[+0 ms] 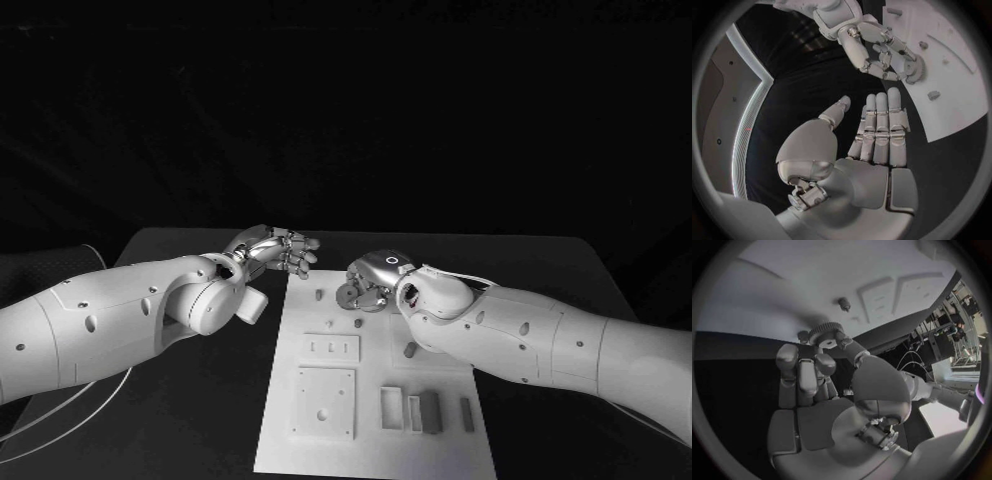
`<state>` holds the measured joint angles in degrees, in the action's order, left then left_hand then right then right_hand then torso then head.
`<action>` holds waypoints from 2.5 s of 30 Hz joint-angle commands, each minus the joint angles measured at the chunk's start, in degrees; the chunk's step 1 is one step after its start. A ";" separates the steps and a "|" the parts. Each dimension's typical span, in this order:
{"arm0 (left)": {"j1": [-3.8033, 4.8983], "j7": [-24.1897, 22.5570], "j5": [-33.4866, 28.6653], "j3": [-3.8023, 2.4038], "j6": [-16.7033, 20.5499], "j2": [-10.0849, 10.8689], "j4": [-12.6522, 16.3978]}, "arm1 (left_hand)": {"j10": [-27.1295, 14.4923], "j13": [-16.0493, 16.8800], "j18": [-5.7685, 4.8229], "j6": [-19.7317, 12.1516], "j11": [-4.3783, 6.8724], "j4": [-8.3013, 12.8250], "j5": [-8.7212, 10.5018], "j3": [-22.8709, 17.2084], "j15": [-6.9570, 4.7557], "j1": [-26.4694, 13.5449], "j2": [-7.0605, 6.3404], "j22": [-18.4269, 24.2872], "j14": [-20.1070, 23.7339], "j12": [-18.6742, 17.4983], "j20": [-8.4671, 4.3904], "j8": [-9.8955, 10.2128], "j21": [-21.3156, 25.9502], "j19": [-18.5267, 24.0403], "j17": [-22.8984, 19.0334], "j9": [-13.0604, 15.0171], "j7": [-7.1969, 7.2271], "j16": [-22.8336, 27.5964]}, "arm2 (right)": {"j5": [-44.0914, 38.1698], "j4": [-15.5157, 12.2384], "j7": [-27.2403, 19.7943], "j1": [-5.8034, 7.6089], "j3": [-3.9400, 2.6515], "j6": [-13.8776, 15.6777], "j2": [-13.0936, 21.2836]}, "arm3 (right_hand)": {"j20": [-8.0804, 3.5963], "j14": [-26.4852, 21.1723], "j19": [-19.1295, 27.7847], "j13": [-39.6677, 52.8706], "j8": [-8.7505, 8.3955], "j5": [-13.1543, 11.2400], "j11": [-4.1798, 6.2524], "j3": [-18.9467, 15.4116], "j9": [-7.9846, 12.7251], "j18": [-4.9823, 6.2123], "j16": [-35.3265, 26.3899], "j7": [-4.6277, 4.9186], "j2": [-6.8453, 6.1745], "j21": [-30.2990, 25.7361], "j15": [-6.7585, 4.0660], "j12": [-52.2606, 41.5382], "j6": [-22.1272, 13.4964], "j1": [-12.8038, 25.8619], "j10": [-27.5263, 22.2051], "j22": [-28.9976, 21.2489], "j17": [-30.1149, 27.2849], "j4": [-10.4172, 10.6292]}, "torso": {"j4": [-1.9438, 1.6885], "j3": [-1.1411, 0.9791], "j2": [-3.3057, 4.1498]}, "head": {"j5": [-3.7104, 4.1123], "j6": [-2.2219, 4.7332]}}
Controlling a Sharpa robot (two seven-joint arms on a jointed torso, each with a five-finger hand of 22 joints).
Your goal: Assemble the parts on the task board
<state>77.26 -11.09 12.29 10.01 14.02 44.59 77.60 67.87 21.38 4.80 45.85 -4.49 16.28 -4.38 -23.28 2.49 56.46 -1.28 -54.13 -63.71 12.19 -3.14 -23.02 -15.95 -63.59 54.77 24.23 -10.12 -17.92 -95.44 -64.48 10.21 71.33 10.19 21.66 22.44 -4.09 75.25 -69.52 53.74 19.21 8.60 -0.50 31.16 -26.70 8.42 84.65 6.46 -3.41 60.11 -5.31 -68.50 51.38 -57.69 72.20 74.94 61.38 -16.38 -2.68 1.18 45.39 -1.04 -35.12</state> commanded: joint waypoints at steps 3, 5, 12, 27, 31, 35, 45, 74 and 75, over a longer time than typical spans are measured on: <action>0.07 -0.42 0.13 -0.06 0.08 -0.13 0.03 | -0.12 0.11 0.48 0.27 -0.41 0.04 -0.02 -0.37 -0.04 0.43 -0.30 -0.09 -0.35 -0.25 -0.09 0.37 0.34 -0.05 0.08 0.07 -0.23 0.22 | -2.68 0.61 0.10 -0.10 0.49 1.84 -0.37 | -0.03 0.39 -0.44 -0.10 0.17 0.36 0.17 0.14 -0.23 6.58 0.19 0.34 -0.25 0.25 -0.23 0.41 1.35 -0.45 0.48 0.87 0.05 -0.19 | -0.02 0.05 0.01 | -0.01 0.11; 0.07 -0.42 0.13 -0.06 0.06 -0.19 0.00 | -0.11 0.12 0.48 0.27 -0.41 0.04 -0.02 -0.38 -0.04 0.44 -0.29 -0.10 -0.35 -0.25 -0.09 0.38 0.34 -0.05 0.09 0.08 -0.23 0.23 | -2.87 0.79 0.09 -0.18 0.70 1.85 -0.57 | -0.03 0.42 -0.47 -0.12 0.17 0.37 0.18 0.16 -0.23 6.58 0.19 0.33 -0.26 0.26 -0.23 0.43 1.38 -0.49 0.52 0.87 0.04 -0.18 | -0.03 0.07 0.01 | -0.04 0.10; 0.07 -0.24 0.14 -0.06 -0.10 -0.17 -0.05 | -0.11 0.15 0.48 0.28 -0.41 0.04 -0.02 -0.38 -0.04 0.47 -0.28 -0.12 -0.36 -0.28 -0.09 0.40 0.36 -0.05 0.13 0.10 -0.23 0.26 | -4.48 1.13 0.41 -0.66 1.29 3.25 -0.94 | -0.05 0.55 -0.58 -0.17 0.17 0.43 0.22 0.24 -0.24 6.58 0.16 0.29 -0.32 0.27 -0.26 0.52 1.50 -0.75 0.70 0.86 0.04 -0.22 | -0.03 0.09 0.00 | 0.03 0.17; 0.07 -0.19 0.14 -0.06 -0.33 -0.25 -0.18 | -0.12 0.20 0.47 0.25 -0.42 0.03 0.00 -0.35 -0.03 0.47 -0.31 -0.15 -0.36 -0.33 -0.07 0.46 0.40 -0.03 0.18 0.14 -0.25 0.33 | -5.53 1.53 2.01 -0.85 1.34 4.30 -1.15 | -0.05 0.72 -0.79 -0.28 0.17 0.70 0.29 0.34 -0.24 6.58 0.06 0.22 -0.33 0.28 -0.31 0.71 1.74 -1.11 1.01 0.83 -0.14 -0.20 | -0.02 0.07 0.01 | -0.08 0.32; 0.07 -0.17 0.14 -0.06 -0.36 -0.31 -0.25 | -0.13 0.21 0.47 0.27 -0.42 0.03 0.00 -0.34 -0.03 0.48 -0.30 -0.16 -0.36 -0.35 -0.07 0.47 0.40 -0.03 0.19 0.16 -0.24 0.35 | -5.68 1.50 2.29 -0.85 1.34 4.58 -1.24 | -0.04 0.78 -0.82 -0.30 0.16 0.72 0.30 0.33 -0.24 6.58 0.06 0.21 -0.36 0.28 -0.31 0.74 1.77 -1.12 1.06 0.82 -0.08 -0.20 | -0.04 0.04 0.03 | -0.17 0.31; 0.07 -0.19 0.14 -0.06 -0.33 -0.35 -0.29 | -0.13 0.22 0.47 0.28 -0.42 0.03 0.00 -0.35 -0.03 0.49 -0.29 -0.16 -0.36 -0.36 -0.07 0.47 0.41 -0.03 0.21 0.17 -0.24 0.36 | -5.68 1.51 2.29 -0.85 1.34 4.51 -1.30 | -0.04 0.80 -0.86 -0.31 0.17 0.75 0.31 0.34 -0.24 6.58 0.04 0.20 -0.35 0.28 -0.32 0.77 1.81 -1.16 1.11 0.81 -0.12 -0.20 | -0.04 0.05 0.02 | -0.20 0.38; 0.07 -0.17 0.14 -0.06 -0.39 -0.38 -0.28 | -0.13 0.26 0.47 0.30 -0.42 0.03 0.00 -0.35 -0.03 0.52 -0.28 -0.18 -0.37 -0.39 -0.07 0.49 0.43 -0.03 0.25 0.21 -0.22 0.41 | -5.41 1.69 2.10 -0.86 1.34 4.23 -1.57 | -0.03 0.88 -0.92 -0.34 0.15 0.78 0.33 0.33 -0.24 6.58 0.02 0.19 -0.40 0.27 -0.33 0.83 1.85 -1.22 1.19 0.80 -0.12 -0.20 | -0.04 0.08 0.01 | -0.13 0.38; 0.10 -0.11 0.20 -0.07 -0.36 -0.57 -0.52 | -0.14 0.35 0.46 0.22 -0.43 0.04 0.00 -0.32 -0.02 0.58 -0.31 -0.24 -0.38 -0.48 -0.06 0.62 0.49 -0.02 0.34 0.27 -0.19 0.52 | -2.85 2.46 1.99 -0.89 1.41 3.20 -1.74 | 0.03 0.40 -1.25 -0.35 -3.98 -0.32 -1.76 0.73 2.14 6.58 -0.78 2.38 -4.63 -0.77 1.48 1.66 -4.25 0.08 1.22 0.38 -1.73 1.16 | 0.02 0.05 0.03 | -0.17 0.22; 0.10 -0.11 0.20 -0.07 -0.35 -0.57 -0.52 | -0.14 0.35 0.46 0.21 -0.43 0.04 0.00 -0.32 -0.02 0.58 -0.31 -0.24 -0.38 -0.49 -0.06 0.62 0.49 -0.02 0.34 0.27 -0.18 0.52 | -2.85 2.46 1.97 -0.89 1.41 3.18 -1.73 | 0.03 0.39 -1.25 -0.35 -3.98 -0.32 -1.76 0.73 2.15 6.58 -0.79 2.39 -4.63 -0.77 1.49 1.66 -4.25 0.08 1.22 0.38 -1.75 1.16 | 0.01 0.04 0.02 | -0.14 0.21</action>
<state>77.28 -10.83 12.34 10.00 13.97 44.14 77.00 67.87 21.68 4.39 45.85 -4.49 16.28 -4.38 -23.28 2.45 56.66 -1.48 -54.31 -63.67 11.97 -3.14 -22.80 -15.73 -63.60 55.01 24.40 -10.12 -17.70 -98.37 -61.95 12.11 70.46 11.59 25.51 20.73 -3.98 75.65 -70.44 53.36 15.62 8.61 -1.95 31.79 -24.64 8.51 84.19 8.97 -7.47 59.52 -4.09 -67.23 47.53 -57.40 73.41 74.94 59.68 -15.56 -2.65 1.25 45.41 -1.21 -34.90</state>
